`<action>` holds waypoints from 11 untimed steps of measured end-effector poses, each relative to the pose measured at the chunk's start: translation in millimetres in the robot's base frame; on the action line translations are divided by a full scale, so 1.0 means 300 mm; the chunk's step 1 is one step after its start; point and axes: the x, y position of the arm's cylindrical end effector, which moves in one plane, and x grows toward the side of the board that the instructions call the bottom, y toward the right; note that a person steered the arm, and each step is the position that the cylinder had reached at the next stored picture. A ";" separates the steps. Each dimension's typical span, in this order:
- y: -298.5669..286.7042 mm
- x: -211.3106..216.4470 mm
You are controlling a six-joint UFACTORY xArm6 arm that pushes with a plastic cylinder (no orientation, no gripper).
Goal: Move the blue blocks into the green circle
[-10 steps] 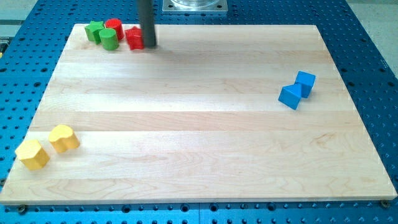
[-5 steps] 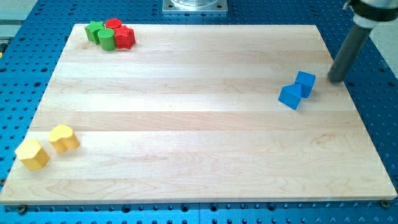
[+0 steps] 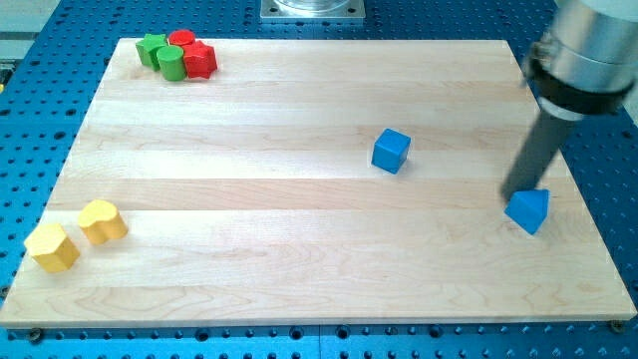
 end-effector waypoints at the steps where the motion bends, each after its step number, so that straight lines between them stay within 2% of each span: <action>1: 0.115 -0.032; 2: 0.166 0.302; 3: -0.060 0.233; 5: 0.124 0.186; 7: -0.475 -0.093; 8: -0.649 -0.187; 9: -0.660 -0.247; 10: -0.385 -0.232; 11: -0.659 -0.409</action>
